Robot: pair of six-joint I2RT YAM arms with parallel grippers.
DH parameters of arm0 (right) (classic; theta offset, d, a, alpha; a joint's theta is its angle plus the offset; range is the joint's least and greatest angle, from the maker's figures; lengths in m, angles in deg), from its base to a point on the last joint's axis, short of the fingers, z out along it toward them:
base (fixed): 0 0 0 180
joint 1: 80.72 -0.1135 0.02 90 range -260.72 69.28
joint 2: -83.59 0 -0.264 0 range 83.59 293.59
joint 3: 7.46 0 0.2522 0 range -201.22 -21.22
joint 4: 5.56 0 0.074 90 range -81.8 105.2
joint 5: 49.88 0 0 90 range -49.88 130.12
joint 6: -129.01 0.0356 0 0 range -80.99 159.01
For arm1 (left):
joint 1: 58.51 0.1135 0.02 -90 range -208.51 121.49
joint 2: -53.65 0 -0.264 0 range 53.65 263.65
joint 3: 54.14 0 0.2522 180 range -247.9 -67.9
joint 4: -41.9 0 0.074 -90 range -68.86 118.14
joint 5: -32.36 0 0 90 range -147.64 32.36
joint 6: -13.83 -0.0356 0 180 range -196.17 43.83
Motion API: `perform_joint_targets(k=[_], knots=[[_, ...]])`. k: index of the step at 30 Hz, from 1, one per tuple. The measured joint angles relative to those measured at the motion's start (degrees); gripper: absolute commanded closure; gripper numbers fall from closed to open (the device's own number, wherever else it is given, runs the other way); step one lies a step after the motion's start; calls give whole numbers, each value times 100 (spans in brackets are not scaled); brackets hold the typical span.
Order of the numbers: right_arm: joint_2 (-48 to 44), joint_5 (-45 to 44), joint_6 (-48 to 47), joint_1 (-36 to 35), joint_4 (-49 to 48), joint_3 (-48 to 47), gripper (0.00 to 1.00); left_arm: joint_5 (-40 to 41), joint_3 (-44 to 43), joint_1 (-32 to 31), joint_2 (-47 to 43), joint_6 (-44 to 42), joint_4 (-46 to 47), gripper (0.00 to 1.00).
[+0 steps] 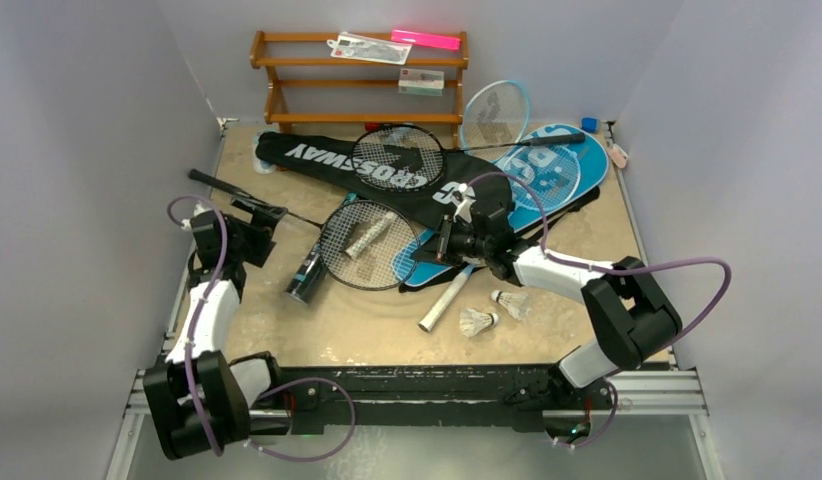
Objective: Pack up the badminton gear
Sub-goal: Pick up the racket from the center of the board.
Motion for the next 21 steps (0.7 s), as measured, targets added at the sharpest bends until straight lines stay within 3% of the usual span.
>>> perform_joint_targets(k=[9, 12, 17, 21], knots=[[-35, 136, 127, 2, -46, -48, 100, -750, 181, 85, 1425, 389, 1438, 16], [-59, 192, 133, 0, 2, -76, 100, -852, 254, 87, 1810, 511, 1875, 22], [-162, 245, 131, 0, 162, -76, 100, -942, 345, 87, 2159, 688, 2583, 46], [-197, 254, 129, 0, 199, -76, 100, -1034, 352, 90, 2511, 763, 3141, 46]])
